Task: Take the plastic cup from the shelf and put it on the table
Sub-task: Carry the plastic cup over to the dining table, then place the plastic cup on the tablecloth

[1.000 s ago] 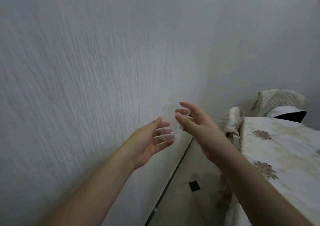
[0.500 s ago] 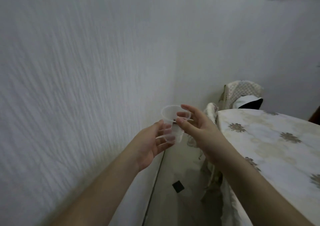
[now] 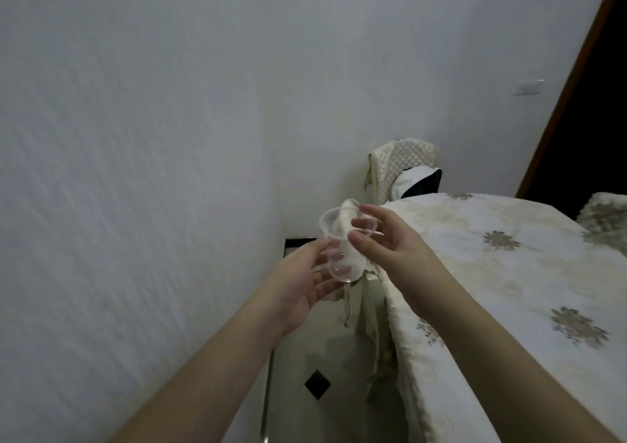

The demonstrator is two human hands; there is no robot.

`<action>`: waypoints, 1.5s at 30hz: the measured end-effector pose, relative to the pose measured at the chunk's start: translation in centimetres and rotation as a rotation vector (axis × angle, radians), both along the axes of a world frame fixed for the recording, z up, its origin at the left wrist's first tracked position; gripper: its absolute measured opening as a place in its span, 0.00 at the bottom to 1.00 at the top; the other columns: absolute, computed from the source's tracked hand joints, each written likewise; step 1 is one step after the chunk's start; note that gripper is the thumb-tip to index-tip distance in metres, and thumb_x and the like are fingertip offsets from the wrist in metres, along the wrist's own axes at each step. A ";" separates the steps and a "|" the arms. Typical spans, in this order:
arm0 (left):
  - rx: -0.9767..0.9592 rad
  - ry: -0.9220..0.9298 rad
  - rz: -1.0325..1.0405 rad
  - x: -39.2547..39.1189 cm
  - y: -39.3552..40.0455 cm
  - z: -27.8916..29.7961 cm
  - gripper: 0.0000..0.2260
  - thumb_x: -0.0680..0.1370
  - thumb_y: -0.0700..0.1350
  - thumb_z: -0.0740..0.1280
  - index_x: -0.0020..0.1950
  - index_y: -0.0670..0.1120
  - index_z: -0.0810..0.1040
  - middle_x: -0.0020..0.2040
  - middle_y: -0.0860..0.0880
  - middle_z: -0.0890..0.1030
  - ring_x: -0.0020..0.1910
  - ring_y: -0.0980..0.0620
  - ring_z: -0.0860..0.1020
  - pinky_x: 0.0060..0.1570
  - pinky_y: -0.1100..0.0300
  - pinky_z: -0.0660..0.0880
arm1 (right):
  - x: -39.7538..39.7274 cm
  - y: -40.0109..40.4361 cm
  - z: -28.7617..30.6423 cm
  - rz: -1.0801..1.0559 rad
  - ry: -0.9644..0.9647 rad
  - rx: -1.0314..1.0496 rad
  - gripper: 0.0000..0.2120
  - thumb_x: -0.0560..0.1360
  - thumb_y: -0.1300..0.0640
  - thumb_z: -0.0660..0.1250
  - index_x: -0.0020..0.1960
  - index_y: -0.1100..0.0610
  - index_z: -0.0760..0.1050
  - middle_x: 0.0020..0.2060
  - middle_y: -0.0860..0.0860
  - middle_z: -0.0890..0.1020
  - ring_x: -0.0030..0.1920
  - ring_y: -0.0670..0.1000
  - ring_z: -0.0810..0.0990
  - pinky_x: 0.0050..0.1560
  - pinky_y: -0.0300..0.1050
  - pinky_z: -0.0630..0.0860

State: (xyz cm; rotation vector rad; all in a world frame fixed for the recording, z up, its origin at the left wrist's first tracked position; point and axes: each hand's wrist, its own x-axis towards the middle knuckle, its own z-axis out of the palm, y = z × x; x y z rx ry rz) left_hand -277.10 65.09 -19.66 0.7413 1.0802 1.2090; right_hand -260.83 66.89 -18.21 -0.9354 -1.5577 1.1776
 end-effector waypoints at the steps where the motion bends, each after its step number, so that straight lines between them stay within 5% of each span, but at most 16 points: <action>1: -0.002 0.005 -0.012 0.7 1.3 -0.1 0.12 0.78 0.46 0.67 0.57 0.41 0.81 0.50 0.41 0.85 0.40 0.47 0.84 0.42 0.55 0.83 | 0.7 1.1 -0.1 -0.015 0.012 -0.007 0.33 0.64 0.41 0.72 0.67 0.47 0.71 0.59 0.47 0.80 0.55 0.40 0.81 0.50 0.38 0.79; 3: -0.002 0.006 -0.035 1.8 3.6 -0.4 0.12 0.79 0.47 0.67 0.58 0.41 0.81 0.51 0.41 0.85 0.41 0.48 0.85 0.42 0.55 0.83 | 2.0 3.0 -0.4 -0.036 0.020 -0.025 0.33 0.64 0.41 0.73 0.67 0.47 0.71 0.59 0.47 0.80 0.56 0.42 0.80 0.55 0.42 0.78; 7: 0.011 0.003 -0.105 3.6 7.6 -1.2 0.10 0.78 0.48 0.67 0.55 0.44 0.81 0.43 0.47 0.87 0.40 0.49 0.85 0.43 0.56 0.82 | 4.0 5.9 -1.1 -0.090 0.026 -0.034 0.30 0.64 0.40 0.72 0.64 0.42 0.72 0.57 0.44 0.81 0.55 0.40 0.80 0.49 0.36 0.78; 13: 0.001 0.016 -0.212 6.0 13.5 -2.3 0.15 0.79 0.48 0.65 0.62 0.41 0.78 0.60 0.35 0.79 0.47 0.45 0.82 0.44 0.56 0.82 | 6.2 9.8 -2.1 -0.209 0.016 -0.053 0.29 0.65 0.41 0.72 0.65 0.44 0.72 0.56 0.42 0.80 0.53 0.37 0.80 0.44 0.28 0.75; 19: 0.012 -0.036 -0.369 6.8 20.2 -4.2 0.14 0.81 0.48 0.63 0.61 0.41 0.79 0.58 0.38 0.79 0.47 0.44 0.82 0.45 0.56 0.82 | 7.1 14.5 -3.6 -0.336 -0.006 -0.099 0.30 0.64 0.39 0.72 0.65 0.42 0.71 0.57 0.41 0.79 0.52 0.36 0.79 0.46 0.32 0.75; 25: 0.091 -0.027 -0.592 5.1 27.9 -5.8 0.15 0.80 0.32 0.58 0.66 0.40 0.73 0.65 0.36 0.75 0.55 0.41 0.79 0.56 0.52 0.80 | 5.2 20.3 -4.7 -0.470 -0.009 -0.112 0.30 0.64 0.37 0.72 0.64 0.38 0.71 0.57 0.36 0.78 0.53 0.33 0.78 0.46 0.33 0.72; 30: 0.247 0.103 -0.745 4.4 33.7 -6.9 0.19 0.78 0.33 0.67 0.68 0.42 0.71 0.68 0.35 0.71 0.60 0.40 0.78 0.58 0.55 0.78 | 3.7 24.3 -5.4 -0.571 -0.019 -0.114 0.30 0.64 0.37 0.73 0.65 0.38 0.70 0.59 0.38 0.77 0.57 0.35 0.76 0.50 0.37 0.74; 33: 0.312 0.172 -0.793 5.4 36.1 -8.0 0.21 0.76 0.37 0.71 0.67 0.47 0.72 0.66 0.39 0.74 0.60 0.41 0.79 0.63 0.49 0.75 | 3.8 25.6 -6.3 -0.649 -0.024 -0.105 0.29 0.65 0.38 0.72 0.65 0.37 0.70 0.60 0.38 0.77 0.59 0.35 0.75 0.48 0.37 0.75; 37: 0.367 0.235 -0.820 7.4 38.2 -10.0 0.23 0.73 0.40 0.75 0.65 0.51 0.73 0.62 0.45 0.78 0.55 0.49 0.82 0.57 0.55 0.78 | 4.8 27.1 -7.9 -0.738 -0.064 -0.112 0.27 0.70 0.42 0.73 0.67 0.39 0.69 0.62 0.41 0.76 0.62 0.39 0.74 0.50 0.36 0.74; 41: 0.374 0.300 -0.793 9.6 40.0 -11.9 0.23 0.72 0.43 0.77 0.63 0.54 0.73 0.61 0.47 0.79 0.55 0.53 0.82 0.52 0.60 0.79 | 6.6 28.6 -10.0 -0.776 -0.092 -0.140 0.28 0.69 0.42 0.73 0.66 0.38 0.69 0.61 0.39 0.75 0.56 0.30 0.73 0.44 0.29 0.75; 45: 0.344 0.346 -0.775 12.0 42.0 -13.8 0.22 0.72 0.42 0.76 0.61 0.54 0.73 0.61 0.48 0.77 0.55 0.51 0.80 0.46 0.65 0.78 | 8.6 30.3 -12.6 -0.794 -0.118 -0.178 0.28 0.71 0.46 0.73 0.67 0.40 0.68 0.61 0.42 0.75 0.59 0.36 0.74 0.53 0.38 0.76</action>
